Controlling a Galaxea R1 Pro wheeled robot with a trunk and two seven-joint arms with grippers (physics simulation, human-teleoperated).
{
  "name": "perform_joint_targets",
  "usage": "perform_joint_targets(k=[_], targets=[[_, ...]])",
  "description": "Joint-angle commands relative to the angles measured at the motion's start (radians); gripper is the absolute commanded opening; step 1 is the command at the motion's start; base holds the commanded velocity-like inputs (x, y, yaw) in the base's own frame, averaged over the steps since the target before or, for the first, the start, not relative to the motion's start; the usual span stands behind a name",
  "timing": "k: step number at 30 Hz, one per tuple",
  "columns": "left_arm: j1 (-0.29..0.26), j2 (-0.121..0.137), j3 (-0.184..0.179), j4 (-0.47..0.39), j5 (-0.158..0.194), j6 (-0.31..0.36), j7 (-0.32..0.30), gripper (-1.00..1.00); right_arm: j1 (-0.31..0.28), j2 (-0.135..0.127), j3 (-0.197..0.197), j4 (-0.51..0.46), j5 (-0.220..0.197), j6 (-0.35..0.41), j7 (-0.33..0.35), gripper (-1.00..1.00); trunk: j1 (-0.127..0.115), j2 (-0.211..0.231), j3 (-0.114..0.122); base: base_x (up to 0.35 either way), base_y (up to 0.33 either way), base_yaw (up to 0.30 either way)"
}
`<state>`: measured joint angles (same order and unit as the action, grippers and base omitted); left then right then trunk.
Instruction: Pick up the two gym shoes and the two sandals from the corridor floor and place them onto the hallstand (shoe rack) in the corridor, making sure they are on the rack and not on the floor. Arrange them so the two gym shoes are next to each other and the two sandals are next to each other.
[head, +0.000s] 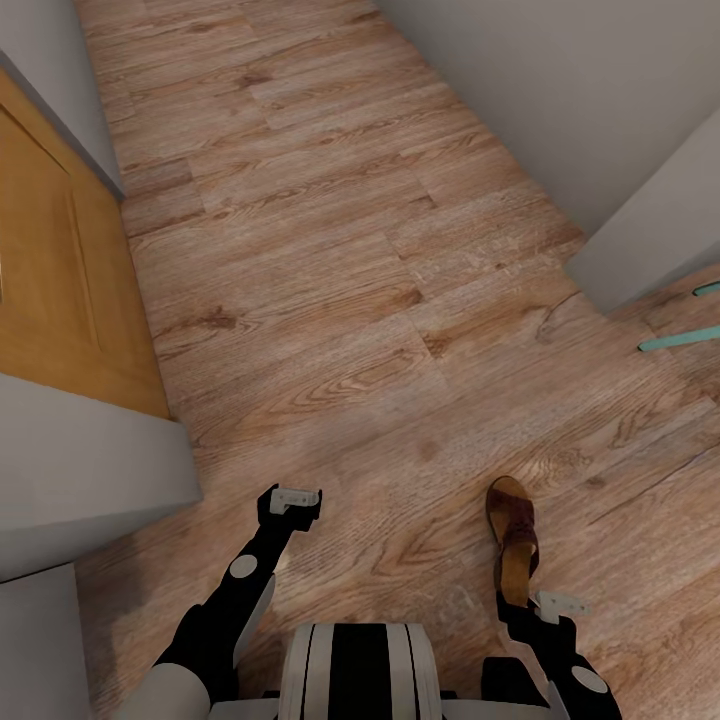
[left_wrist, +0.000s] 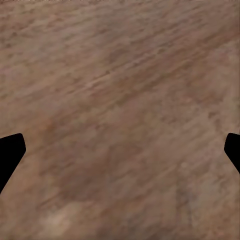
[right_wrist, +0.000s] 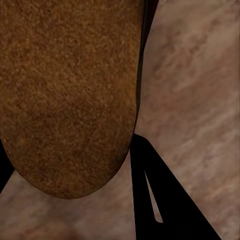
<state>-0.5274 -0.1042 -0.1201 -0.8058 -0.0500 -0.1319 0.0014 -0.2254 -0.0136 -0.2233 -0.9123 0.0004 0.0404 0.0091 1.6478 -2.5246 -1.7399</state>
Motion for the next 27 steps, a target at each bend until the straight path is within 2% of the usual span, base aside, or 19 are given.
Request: perform_joint_targets(k=[1, 19, 27], targets=[[0.0, 0.0, 0.0, 0.0, -0.005, -0.003, 0.0, 1.0, 0.0, 0.0, -0.001, -0.001, -0.003, 0.004, 0.0, -1.0, 0.0, 0.0, 0.0, 0.0, 0.0, 0.0], [0.0, 0.0, 0.0, 0.0, -0.005, -0.002, 0.0, 1.0, 0.0, 0.001, 0.001, -0.009, -0.002, 0.006, 0.004, -1.0, 0.0, 0.0, 0.0, 0.0, 0.0, 0.0], [0.0, 0.0, 0.0, 0.0, -0.005, -0.001, 0.002, 1.0, 0.0, 0.002, 0.001, -0.08, -0.002, 0.017, 0.005, -1.0, 0.0, 0.0, 0.0, 0.0, 0.0, 0.0]])
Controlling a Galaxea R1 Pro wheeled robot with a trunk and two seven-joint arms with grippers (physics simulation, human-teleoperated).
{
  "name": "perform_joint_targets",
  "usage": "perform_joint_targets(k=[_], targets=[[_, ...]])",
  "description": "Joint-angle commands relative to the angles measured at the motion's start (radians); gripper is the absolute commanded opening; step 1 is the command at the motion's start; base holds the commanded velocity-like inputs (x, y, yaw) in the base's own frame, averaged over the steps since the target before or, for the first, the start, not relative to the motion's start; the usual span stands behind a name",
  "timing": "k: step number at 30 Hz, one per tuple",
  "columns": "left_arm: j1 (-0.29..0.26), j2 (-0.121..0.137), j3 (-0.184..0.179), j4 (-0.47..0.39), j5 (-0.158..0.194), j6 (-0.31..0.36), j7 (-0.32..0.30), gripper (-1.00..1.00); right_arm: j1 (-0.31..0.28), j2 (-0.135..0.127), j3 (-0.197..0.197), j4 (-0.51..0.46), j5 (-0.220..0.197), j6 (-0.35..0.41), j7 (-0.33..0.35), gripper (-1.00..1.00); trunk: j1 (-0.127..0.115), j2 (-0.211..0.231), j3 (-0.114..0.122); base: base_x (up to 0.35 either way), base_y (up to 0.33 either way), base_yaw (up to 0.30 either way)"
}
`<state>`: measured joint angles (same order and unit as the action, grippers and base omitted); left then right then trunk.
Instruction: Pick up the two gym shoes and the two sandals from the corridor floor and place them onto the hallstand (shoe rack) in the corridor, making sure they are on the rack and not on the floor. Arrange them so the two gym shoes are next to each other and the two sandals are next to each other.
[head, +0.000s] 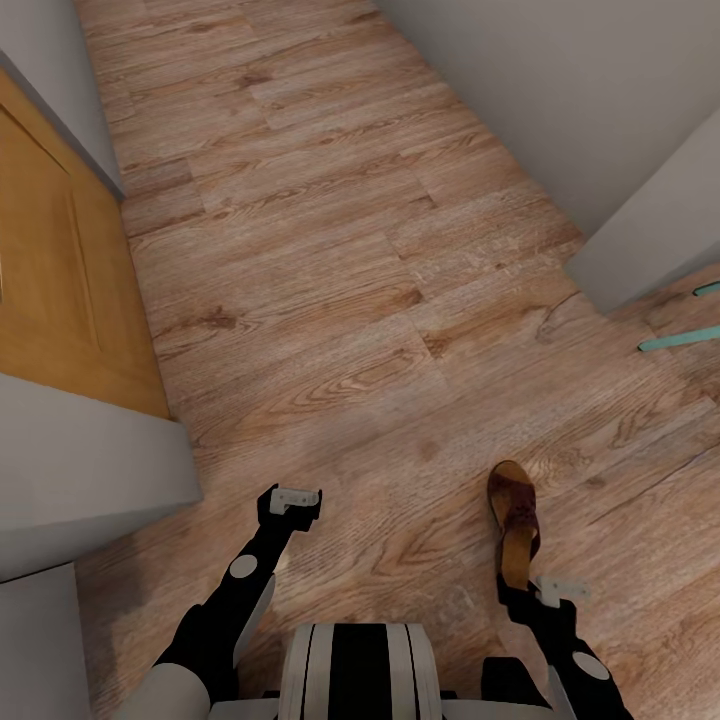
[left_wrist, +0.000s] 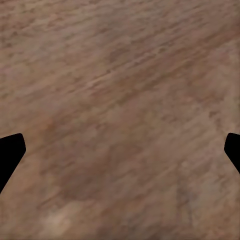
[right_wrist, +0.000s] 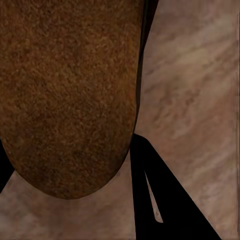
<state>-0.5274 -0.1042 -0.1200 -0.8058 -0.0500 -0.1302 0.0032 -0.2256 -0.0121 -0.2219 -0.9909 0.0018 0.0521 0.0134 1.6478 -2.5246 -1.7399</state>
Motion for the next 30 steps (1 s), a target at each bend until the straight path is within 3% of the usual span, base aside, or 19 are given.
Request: perform_joint_targets(k=[1, 7, 8, 12, 30], targets=[[0.0, 0.0, 0.0, 0.0, -0.005, -0.003, 0.001, 1.0, 0.0, 0.001, -0.001, -0.02, -0.003, 0.008, 0.0, -1.0, 0.0, 0.0, 0.0, 0.0, 0.0, 0.0], [0.0, 0.0, 0.0, -0.003, -0.005, -0.001, 0.003, 1.0, 0.0, 0.001, 0.002, -0.166, -0.003, 0.088, -0.001, -1.0, 0.0, 0.0, 0.0, 0.0, 0.0, 0.0], [0.0, 0.0, 0.0, -0.007, -0.005, 0.0, 0.003, 1.0, 0.0, 0.001, 0.003, -0.239, -0.003, 0.148, -0.001, -1.0, 0.0, 0.0, 0.0, 0.0, 0.0, 0.0], [0.0, 0.0, 0.0, -0.012, -0.005, 0.001, 0.003, 1.0, 0.0, 0.001, 0.003, -0.325, -0.002, 0.205, -0.001, -1.0, 0.0, 0.0, 0.0, 0.0, 0.0, 0.0], [0.0, 0.0, 0.0, -0.013, -0.005, 0.004, 0.003, 1.0, 0.015, 0.003, 0.003, -0.345, -0.002, 0.216, 0.001, -1.0, -0.008, 0.004, 0.066, 0.0, 0.0, 0.0]])
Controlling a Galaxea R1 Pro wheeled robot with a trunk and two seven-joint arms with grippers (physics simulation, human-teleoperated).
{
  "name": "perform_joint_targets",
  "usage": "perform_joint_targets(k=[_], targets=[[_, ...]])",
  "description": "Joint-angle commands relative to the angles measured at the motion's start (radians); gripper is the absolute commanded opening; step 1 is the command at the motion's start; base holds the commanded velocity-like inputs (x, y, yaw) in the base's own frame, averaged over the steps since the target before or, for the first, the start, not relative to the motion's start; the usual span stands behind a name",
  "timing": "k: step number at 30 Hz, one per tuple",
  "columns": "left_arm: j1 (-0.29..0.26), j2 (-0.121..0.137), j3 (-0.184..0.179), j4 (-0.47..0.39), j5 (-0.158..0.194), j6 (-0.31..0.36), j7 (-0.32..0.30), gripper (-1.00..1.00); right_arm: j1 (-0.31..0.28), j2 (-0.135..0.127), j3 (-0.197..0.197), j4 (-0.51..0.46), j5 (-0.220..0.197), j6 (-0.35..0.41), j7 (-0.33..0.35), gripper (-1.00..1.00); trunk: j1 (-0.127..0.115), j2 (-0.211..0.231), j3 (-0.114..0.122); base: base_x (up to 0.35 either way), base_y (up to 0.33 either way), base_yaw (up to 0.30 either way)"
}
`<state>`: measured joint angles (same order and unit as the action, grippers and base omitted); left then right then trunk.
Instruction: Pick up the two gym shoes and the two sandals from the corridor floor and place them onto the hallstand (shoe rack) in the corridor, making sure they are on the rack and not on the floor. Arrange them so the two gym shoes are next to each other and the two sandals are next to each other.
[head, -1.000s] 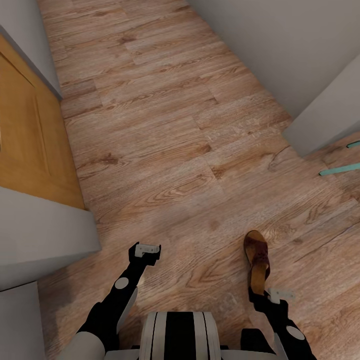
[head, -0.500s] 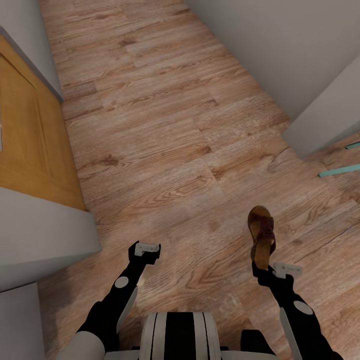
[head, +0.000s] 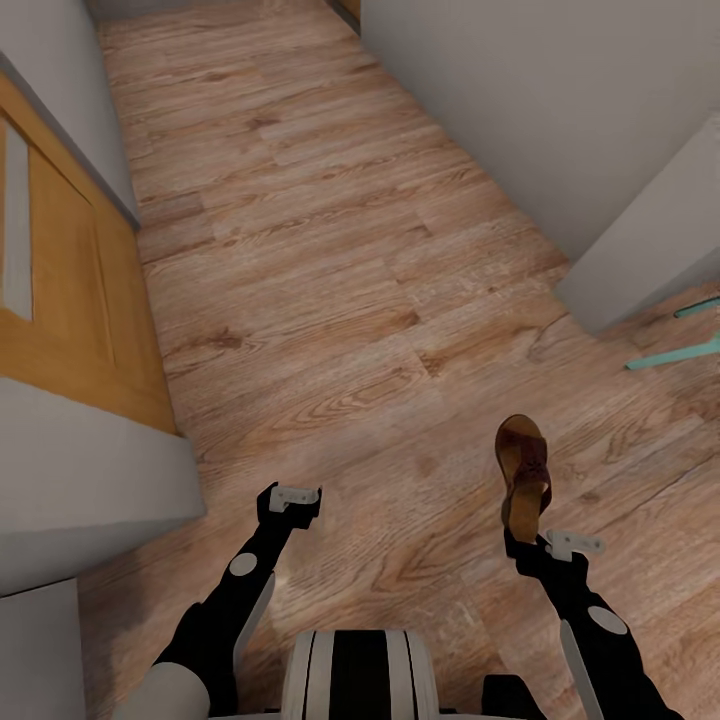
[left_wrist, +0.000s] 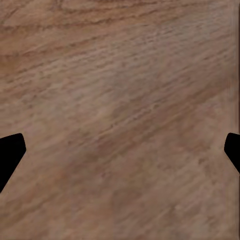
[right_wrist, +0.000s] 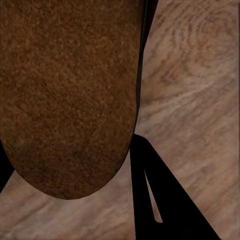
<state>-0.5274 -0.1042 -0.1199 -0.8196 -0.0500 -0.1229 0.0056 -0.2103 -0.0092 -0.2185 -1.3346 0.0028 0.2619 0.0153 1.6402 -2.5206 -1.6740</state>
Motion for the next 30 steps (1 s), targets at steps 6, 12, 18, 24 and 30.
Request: perform_joint_targets(k=[6, 12, 18, 24, 30], targets=[[0.0, 0.0, 0.0, -0.006, -0.004, 0.012, 0.001, 1.0, 0.001, 0.0, -0.001, -0.002, -0.003, 0.007, 0.0, -1.0, -0.003, 0.001, 0.029, 0.0, 0.0, 0.0], [0.0, 0.0, 0.0, -0.045, -0.002, 0.104, 0.001, 1.0, 0.002, 0.0, -0.001, -0.002, -0.003, 0.007, 0.0, -1.0, -0.006, 0.003, 0.062, 0.0, 0.0, 0.0], [0.0, -0.001, 0.0, -0.076, 0.006, 0.176, -0.002, 1.0, 0.003, 0.0, 0.001, 0.0, -0.003, 0.006, -0.001, -1.0, -0.008, 0.004, 0.095, 0.0, 0.0, 0.0], [0.0, 0.0, 0.001, -0.074, 0.039, 0.192, -0.001, 1.0, 0.002, 0.0, 0.001, 0.0, -0.003, 0.006, 0.0, -1.0, -0.011, 0.005, 0.128, 0.0, 0.0, 0.0], [0.0, 0.0, 0.0, -0.075, 0.049, 0.195, 0.0, 1.0, 0.002, 0.0, 0.001, 0.0, -0.004, 0.005, 0.0, -1.0, -0.014, 0.007, 0.161, 0.0, 0.0, 0.0]])
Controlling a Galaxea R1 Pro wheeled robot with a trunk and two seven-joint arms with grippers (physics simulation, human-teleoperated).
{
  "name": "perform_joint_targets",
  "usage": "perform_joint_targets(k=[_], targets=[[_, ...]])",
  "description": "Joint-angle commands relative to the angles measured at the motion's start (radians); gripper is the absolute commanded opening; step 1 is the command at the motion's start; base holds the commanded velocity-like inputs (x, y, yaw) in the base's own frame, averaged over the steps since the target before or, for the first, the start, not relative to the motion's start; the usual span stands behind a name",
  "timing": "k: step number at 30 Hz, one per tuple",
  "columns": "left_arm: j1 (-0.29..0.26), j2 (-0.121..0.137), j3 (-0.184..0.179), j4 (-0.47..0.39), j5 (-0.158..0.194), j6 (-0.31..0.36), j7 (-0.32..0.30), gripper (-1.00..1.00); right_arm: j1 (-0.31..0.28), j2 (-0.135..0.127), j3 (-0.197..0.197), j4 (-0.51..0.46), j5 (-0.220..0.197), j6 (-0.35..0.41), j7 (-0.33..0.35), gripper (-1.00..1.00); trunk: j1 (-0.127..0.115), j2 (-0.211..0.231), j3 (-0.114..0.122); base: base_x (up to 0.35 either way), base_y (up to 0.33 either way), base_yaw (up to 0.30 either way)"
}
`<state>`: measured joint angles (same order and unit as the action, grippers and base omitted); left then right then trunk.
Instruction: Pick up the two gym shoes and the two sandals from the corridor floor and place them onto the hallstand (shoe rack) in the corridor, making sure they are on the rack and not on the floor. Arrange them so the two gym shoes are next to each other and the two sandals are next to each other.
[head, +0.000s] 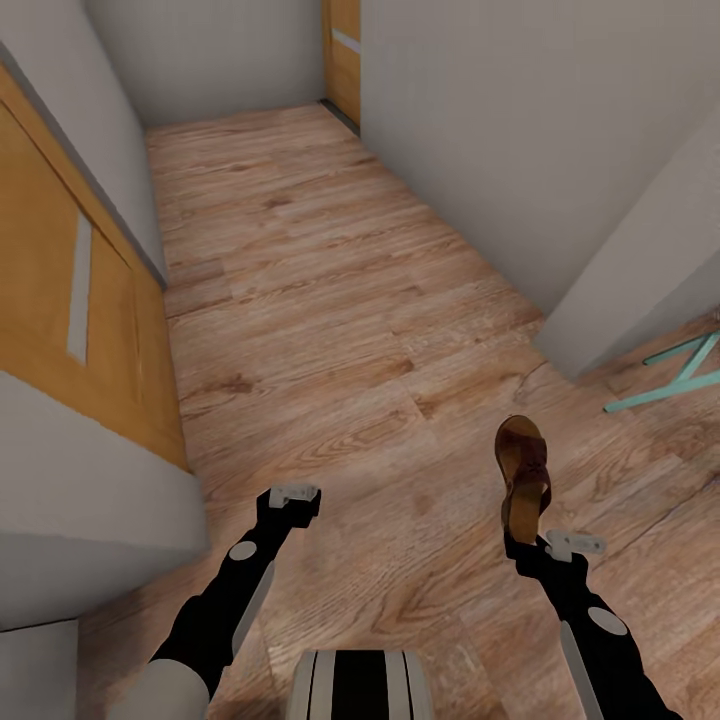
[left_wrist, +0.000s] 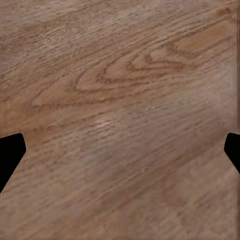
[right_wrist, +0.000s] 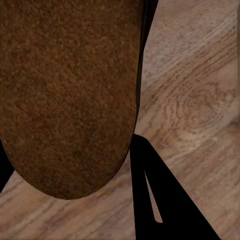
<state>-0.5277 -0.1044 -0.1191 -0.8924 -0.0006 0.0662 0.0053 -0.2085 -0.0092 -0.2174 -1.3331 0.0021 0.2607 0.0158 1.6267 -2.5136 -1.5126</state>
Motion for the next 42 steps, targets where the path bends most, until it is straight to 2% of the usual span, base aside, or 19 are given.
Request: perform_joint_targets(k=[1, 33, 42], targets=[[0.0, 0.0, -0.001, -0.002, 0.0, 0.006, 0.001, 1.0, 0.0, 0.0, 0.0, -0.001, -0.003, 0.007, 0.0, -1.0, -0.001, 0.0, 0.005, 0.0, 0.0, 0.0], [0.0, -0.001, -0.004, -0.003, -0.001, 0.009, 0.002, 1.0, -0.004, 0.001, 0.0, 0.0, -0.002, 0.006, 0.0, -1.0, -0.015, 0.008, 0.181, 0.0, 0.0, 0.0], [0.0, -0.001, -0.004, -0.003, 0.0, 0.032, 0.002, 1.0, -0.005, 0.002, 0.0, 0.0, -0.002, 0.006, 0.0, -1.0, -0.019, 0.01, 0.231, 0.0, 0.0, 0.0]])
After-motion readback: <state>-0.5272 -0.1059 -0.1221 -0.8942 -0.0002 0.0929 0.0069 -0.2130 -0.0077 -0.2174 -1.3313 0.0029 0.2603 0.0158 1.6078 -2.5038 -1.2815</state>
